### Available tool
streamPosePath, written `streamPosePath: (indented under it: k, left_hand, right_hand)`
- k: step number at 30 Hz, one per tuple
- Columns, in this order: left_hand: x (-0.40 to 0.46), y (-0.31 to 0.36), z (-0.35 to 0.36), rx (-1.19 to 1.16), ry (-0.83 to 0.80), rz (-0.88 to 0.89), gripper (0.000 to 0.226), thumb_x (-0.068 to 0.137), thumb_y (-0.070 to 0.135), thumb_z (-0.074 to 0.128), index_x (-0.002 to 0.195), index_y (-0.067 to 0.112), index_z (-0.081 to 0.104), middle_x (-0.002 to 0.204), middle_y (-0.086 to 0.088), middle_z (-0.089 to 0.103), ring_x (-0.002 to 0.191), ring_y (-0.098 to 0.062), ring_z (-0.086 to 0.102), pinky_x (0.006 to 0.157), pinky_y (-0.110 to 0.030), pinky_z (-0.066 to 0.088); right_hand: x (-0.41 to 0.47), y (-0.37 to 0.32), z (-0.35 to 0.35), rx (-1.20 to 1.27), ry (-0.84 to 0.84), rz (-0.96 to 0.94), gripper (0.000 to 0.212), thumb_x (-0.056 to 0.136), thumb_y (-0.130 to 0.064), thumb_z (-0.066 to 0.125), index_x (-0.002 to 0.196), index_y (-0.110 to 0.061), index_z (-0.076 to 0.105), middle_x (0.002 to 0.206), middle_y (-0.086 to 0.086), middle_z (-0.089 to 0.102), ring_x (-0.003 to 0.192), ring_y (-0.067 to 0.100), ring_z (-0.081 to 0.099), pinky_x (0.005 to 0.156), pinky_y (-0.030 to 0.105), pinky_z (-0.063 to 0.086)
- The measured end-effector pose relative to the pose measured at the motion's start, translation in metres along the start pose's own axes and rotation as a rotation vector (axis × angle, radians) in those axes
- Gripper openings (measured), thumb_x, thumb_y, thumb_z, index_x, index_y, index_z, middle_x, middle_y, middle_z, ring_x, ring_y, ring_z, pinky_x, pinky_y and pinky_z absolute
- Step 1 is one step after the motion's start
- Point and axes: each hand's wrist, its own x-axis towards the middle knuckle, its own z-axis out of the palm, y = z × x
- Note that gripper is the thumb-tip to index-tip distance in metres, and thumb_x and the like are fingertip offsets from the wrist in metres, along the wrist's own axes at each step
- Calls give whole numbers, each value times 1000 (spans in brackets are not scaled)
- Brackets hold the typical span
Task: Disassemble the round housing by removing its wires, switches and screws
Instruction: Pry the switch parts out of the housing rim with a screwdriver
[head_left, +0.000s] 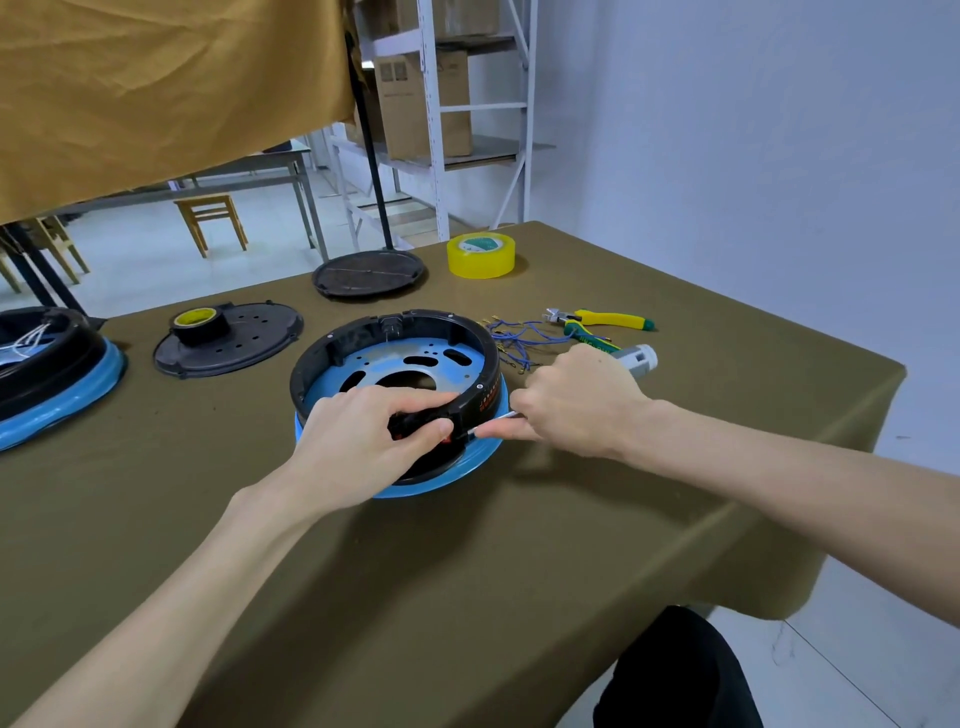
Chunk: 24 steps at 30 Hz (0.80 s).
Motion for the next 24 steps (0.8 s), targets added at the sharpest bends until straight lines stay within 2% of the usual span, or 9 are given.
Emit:
streamPosePath:
  k: [2, 5, 7, 9, 12, 15, 20, 22, 24]
  left_hand:
    - [0, 1, -1, 22, -8, 0, 34, 98, 54, 50, 123, 78, 44, 92, 41, 65, 90, 6, 60, 56, -21, 42]
    - [3, -2, 0, 17, 3, -57, 25, 101, 49, 51, 121, 60, 61, 89, 53, 57, 87, 19, 57, 59, -17, 37]
    - [4, -5, 1, -15, 3, -97, 22, 101, 45, 53, 117, 50, 67, 84, 58, 54, 87, 26, 54, 65, -14, 36]
    - [4, -7, 1, -44, -6, -104, 17, 100, 44, 55, 107, 54, 66, 82, 53, 58, 89, 27, 54, 71, -12, 39]
    - [4, -4, -5, -95, -50, -103, 16, 99, 47, 55, 95, 62, 60, 90, 47, 64, 95, 27, 55, 81, -11, 39]
    - [5, -5, -6, -129, -54, -109, 16, 99, 47, 57, 97, 62, 63, 98, 48, 64, 102, 26, 56, 84, -10, 38]
    - [4, -3, -7, -130, -41, -91, 14, 95, 48, 63, 99, 62, 64, 102, 50, 63, 103, 28, 55, 85, -6, 36]
    - [5, -3, -6, -121, -32, -97, 13, 95, 50, 62, 104, 58, 67, 100, 49, 64, 101, 27, 56, 84, -5, 35]
    - [4, -3, -5, -106, -21, -105, 18, 95, 52, 60, 111, 53, 68, 96, 45, 65, 97, 28, 55, 83, -5, 35]
  right_hand:
    - [4, 2, 3, 37, 6, -26, 76, 95, -74, 4, 60, -19, 43, 54, -1, 51, 47, 26, 49, 50, 30, 24]
    - [-4, -7, 7, 58, 15, 49, 81, 92, -77, 1, 56, -18, 44, 49, -3, 44, 45, 23, 45, 48, 30, 23]
    - [-16, -21, 14, 184, 21, 182, 83, 91, -80, 3, 52, -16, 41, 46, -3, 39, 41, 19, 40, 44, 31, 22]
    - [-25, -34, 14, 326, 2, 319, 82, 92, -82, 10, 52, -16, 37, 45, -3, 40, 39, 18, 42, 41, 31, 24]
    - [-27, -42, 7, 405, -65, 421, 80, 93, -82, 16, 53, -16, 36, 47, -2, 43, 41, 18, 45, 41, 30, 27]
    - [-25, -46, 3, 508, -160, 490, 79, 92, -83, 18, 54, -16, 37, 49, -2, 46, 43, 18, 46, 43, 29, 28]
    - [-19, -46, -3, 749, -349, 610, 78, 89, -86, 23, 55, -18, 39, 54, -2, 48, 48, 18, 49, 48, 29, 32]
    - [-22, -48, -7, 648, -292, 597, 79, 90, -85, 21, 54, -17, 40, 51, -3, 49, 46, 18, 49, 46, 29, 31]
    - [-26, -51, -10, 394, -136, 491, 77, 94, -79, 17, 52, -18, 36, 45, -4, 43, 38, 17, 43, 41, 28, 25]
